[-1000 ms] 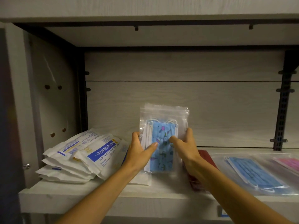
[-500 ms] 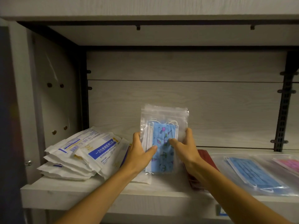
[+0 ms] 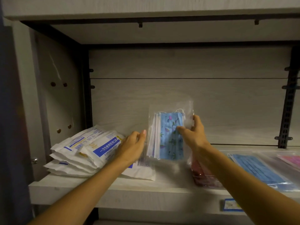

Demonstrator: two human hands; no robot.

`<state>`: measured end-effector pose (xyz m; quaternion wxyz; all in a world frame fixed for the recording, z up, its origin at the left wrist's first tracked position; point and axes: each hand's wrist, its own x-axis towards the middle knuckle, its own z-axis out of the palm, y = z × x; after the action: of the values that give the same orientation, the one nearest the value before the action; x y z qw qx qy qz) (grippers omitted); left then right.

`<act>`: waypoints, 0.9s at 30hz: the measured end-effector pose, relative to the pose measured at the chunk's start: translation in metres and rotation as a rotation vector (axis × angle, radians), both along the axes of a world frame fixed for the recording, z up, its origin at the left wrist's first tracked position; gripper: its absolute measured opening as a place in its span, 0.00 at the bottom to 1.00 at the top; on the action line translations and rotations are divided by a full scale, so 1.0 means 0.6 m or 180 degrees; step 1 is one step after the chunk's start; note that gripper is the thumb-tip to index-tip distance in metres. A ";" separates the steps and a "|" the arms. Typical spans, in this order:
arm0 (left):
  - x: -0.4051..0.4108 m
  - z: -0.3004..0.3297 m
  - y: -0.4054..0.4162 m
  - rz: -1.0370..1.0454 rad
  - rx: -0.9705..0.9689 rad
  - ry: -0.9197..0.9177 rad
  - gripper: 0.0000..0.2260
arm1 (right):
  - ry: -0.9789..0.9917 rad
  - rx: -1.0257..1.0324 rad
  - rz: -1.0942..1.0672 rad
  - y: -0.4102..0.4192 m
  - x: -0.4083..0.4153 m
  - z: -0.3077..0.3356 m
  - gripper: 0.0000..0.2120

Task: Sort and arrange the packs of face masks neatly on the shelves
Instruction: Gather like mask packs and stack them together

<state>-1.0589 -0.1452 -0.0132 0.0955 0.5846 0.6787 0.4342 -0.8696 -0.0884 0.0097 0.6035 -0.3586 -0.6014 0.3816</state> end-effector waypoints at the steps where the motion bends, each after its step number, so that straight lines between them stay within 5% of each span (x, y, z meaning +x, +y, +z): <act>1: -0.007 -0.001 -0.004 0.0218 -0.0174 0.0454 0.20 | 0.0015 0.0005 -0.0053 0.002 0.003 0.003 0.17; 5: -0.033 -0.008 -0.014 0.0988 -0.0881 0.2146 0.21 | -0.0025 0.0010 -0.0287 0.007 0.009 0.011 0.14; 7: -0.034 -0.008 -0.018 0.1127 -0.1276 0.2477 0.27 | -0.0059 -0.0043 -0.0276 0.004 0.011 0.015 0.14; 21: -0.019 -0.011 -0.008 0.1159 -0.1298 0.1807 0.24 | -0.0454 -0.0363 -0.0270 -0.006 0.019 0.006 0.16; 27: -0.025 0.013 -0.005 0.1255 -0.1107 0.1738 0.15 | -0.0400 -0.0758 -0.0234 -0.008 0.028 0.017 0.25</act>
<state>-1.0739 -0.1484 -0.0055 -0.0765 0.5120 0.8422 0.1507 -0.8530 -0.0932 0.0196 0.5313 -0.4726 -0.5749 0.4047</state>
